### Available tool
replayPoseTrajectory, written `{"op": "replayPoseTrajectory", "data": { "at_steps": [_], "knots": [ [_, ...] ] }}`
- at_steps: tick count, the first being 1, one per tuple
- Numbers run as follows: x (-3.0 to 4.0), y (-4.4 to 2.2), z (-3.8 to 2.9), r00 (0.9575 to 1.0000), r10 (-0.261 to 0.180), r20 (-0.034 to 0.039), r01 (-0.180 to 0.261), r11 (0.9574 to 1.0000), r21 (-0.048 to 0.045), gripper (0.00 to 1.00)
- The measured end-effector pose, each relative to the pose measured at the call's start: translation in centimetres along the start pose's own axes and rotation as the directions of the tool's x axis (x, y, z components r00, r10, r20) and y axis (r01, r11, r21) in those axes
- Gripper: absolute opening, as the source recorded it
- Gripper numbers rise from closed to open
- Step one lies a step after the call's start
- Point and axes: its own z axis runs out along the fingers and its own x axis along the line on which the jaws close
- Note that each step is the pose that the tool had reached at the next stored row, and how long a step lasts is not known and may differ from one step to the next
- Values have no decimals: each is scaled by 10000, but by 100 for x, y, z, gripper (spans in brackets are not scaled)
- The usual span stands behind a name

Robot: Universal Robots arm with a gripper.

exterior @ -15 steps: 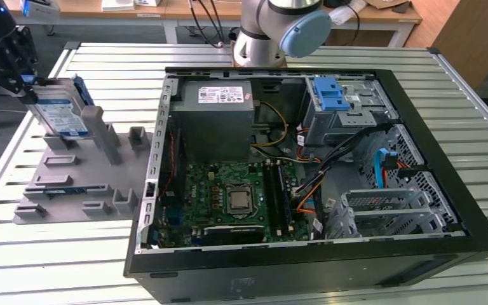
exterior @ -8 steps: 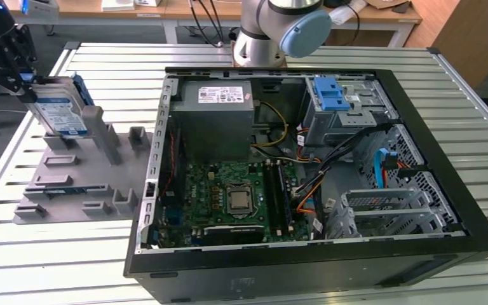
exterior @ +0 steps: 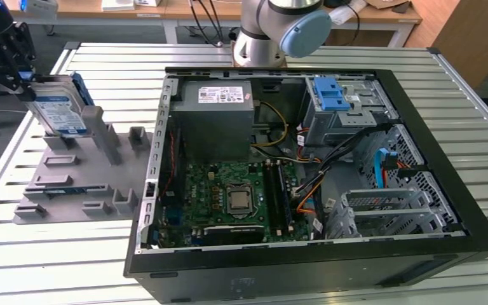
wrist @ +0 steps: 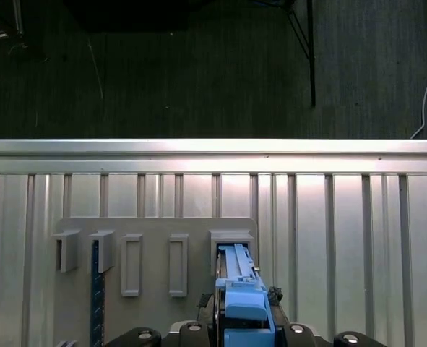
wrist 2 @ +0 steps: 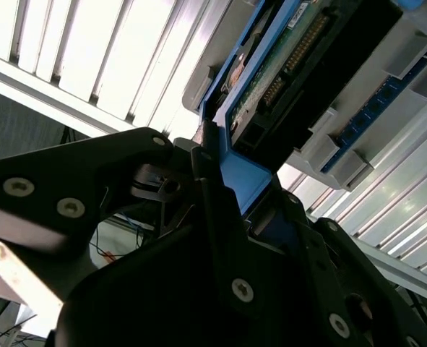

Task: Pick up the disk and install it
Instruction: 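Pick up the disk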

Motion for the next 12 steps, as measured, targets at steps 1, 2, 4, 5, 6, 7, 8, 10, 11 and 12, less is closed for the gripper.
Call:
{"op": "replayPoseTrajectory", "data": {
  "at_steps": [1, 2, 4, 5, 6, 7, 8, 10, 11, 12],
  "knots": [
    [0, 0, -5, 10000, 0, 0, 0, 10000, 0, 36],
    [0, 1, -10, 10000, 0, 0, 0, 10000, 0, 36],
    [-1, 1, -19, 10000, 0, 0, 0, 10000, 0, 36],
    [-1, 1, -23, 10000, 0, 0, 0, 10000, -1, 36],
    [-1, 1, -27, 10000, 0, 0, 0, 10000, -1, 36],
    [-1, 1, -31, 10000, 0, 0, 0, 10000, 0, 36],
    [-1, 1, -35, 10000, 0, -1, 0, 10000, -1, 36],
    [-1, 1, -43, 10000, 0, 0, 0, 10000, 0, 36],
    [-1, 2, -46, 10000, 0, 0, 0, 10000, 0, 36],
    [-1, 2, -50, 10000, 0, 0, 0, 10000, -1, 36]
  ]
}}
